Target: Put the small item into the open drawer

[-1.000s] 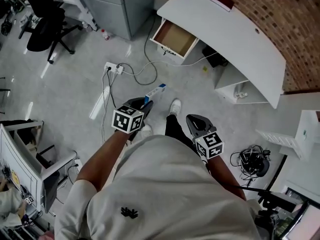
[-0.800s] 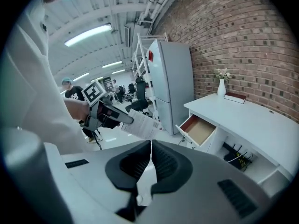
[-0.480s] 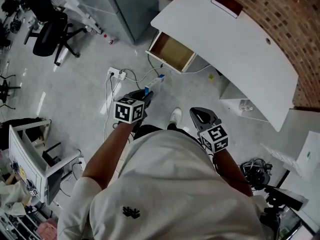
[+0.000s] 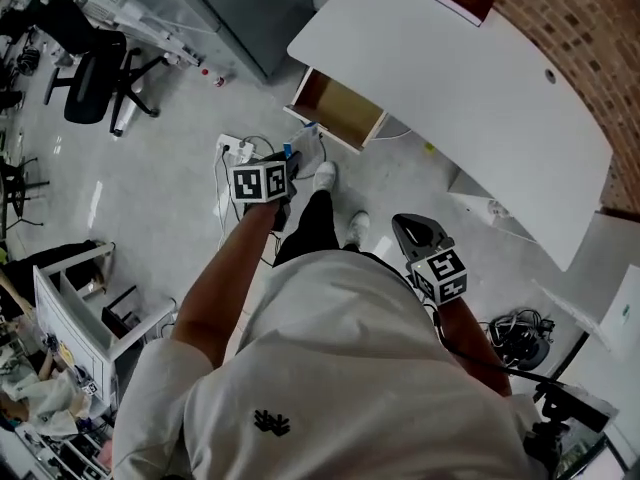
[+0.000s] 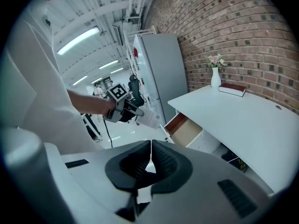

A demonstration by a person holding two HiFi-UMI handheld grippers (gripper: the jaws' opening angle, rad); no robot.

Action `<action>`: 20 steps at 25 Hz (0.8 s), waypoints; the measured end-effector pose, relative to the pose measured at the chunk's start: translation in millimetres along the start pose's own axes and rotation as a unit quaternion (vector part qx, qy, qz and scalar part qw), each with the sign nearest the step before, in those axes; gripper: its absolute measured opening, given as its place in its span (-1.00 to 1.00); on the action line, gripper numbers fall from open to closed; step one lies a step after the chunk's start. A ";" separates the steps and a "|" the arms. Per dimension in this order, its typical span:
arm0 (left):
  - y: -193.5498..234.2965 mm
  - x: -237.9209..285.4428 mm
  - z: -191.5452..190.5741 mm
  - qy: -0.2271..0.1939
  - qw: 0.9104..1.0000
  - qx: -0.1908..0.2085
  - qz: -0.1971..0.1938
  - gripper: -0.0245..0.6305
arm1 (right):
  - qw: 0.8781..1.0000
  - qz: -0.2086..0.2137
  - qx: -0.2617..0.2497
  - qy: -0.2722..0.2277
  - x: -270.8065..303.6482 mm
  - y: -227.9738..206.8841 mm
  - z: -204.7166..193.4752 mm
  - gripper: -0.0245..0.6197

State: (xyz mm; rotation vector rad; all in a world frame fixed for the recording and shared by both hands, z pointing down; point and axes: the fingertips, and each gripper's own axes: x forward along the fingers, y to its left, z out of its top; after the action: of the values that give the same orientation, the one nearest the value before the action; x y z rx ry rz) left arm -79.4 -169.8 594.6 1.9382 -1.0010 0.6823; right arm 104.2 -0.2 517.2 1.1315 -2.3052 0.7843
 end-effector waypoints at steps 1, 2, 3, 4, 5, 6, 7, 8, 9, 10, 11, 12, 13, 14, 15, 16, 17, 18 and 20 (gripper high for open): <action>8.1 12.6 7.4 0.003 1.000 -0.004 0.002 -0.64 | 1.000 -0.007 0.005 -0.001 4.2 -6.4 4.9 -0.82; 16.4 25.2 14.2 0.007 1.000 -0.007 0.005 -0.64 | 1.000 -0.015 0.011 -0.001 7.8 -13.0 9.7 -0.82; 24.9 37.6 20.6 0.012 1.000 -0.009 0.008 -0.64 | 1.000 -0.025 0.019 -0.002 10.8 -19.4 14.2 -0.82; 32.8 49.4 26.9 0.016 1.000 -0.013 0.011 -0.64 | 0.999 -0.033 0.028 -0.001 13.3 -25.2 18.3 -0.82; 40.1 61.0 33.3 0.020 1.000 -0.018 0.013 -0.64 | 0.999 -0.041 0.033 0.002 15.9 -30.5 22.0 -0.82; 47.0 72.7 40.3 0.023 0.999 -0.022 0.014 -0.64 | 0.998 -0.047 0.036 0.008 19.2 -36.1 25.9 -0.82; 54.2 84.9 47.9 0.026 0.999 -0.024 0.016 -0.64 | 0.998 -0.054 0.038 0.013 23.5 -42.3 30.4 -0.82; 62.1 97.1 55.2 0.028 0.999 -0.026 0.020 -0.64 | 0.997 -0.061 0.040 0.017 28.5 -48.7 35.5 -0.82; 70.7 109.4 61.2 0.032 0.999 -0.029 0.024 -0.64 | 0.997 -0.067 0.044 0.017 33.7 -55.0 40.3 -0.82; 79.5 121.6 65.2 0.036 0.998 -0.035 0.028 -0.64 | 0.996 -0.074 0.048 0.017 38.8 -60.8 44.1 -0.82; 87.8 134.0 67.7 0.040 0.998 -0.044 0.030 -0.64 | 0.995 -0.080 0.053 0.019 43.4 -65.7 46.9 -0.82; 95.7 146.6 69.9 0.045 0.997 -0.053 0.032 -0.64 | 0.995 -0.084 0.057 0.023 47.9 -69.8 49.4 -0.82; 103.6 159.3 72.4 0.050 0.996 -0.060 0.035 -0.64 | 0.994 -0.088 0.062 0.029 52.8 -73.3 52.1 -0.82; 112.1 171.7 75.3 0.054 0.996 -0.065 0.038 -0.64 | 0.993 -0.090 0.066 0.035 58.3 -76.1 54.5 -0.82; 121.2 183.5 77.9 0.057 0.995 -0.068 0.042 -0.64 | 0.993 -0.091 0.069 0.040 64.1 -78.1 56.3 -0.82; 130.3 194.6 79.9 0.060 0.995 -0.072 0.046 -0.64 | 0.992 -0.092 0.072 0.047 70.0 -79.5 57.2 -0.82; 138.8 205.2 81.4 0.062 0.994 -0.076 0.050 -0.64 | 0.991 -0.093 0.075 0.053 75.6 -80.7 57.8 -0.82; 146.3 215.3 82.8 0.065 0.993 -0.081 0.051 -0.64 | 0.991 -0.094 0.078 0.059 80.8 -81.9 58.1 -0.82; 158.1 233.9 86.2 0.069 0.992 -0.088 0.053 -0.64 | 0.989 -0.097 0.083 0.069 90.0 -85.8 59.1 -0.82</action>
State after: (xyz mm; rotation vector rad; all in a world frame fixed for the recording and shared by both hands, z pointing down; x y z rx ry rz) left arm -79.5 -388.2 793.3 1.6721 -1.0462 0.7525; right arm 115.2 -132.5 553.7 1.3070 -2.0120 0.9607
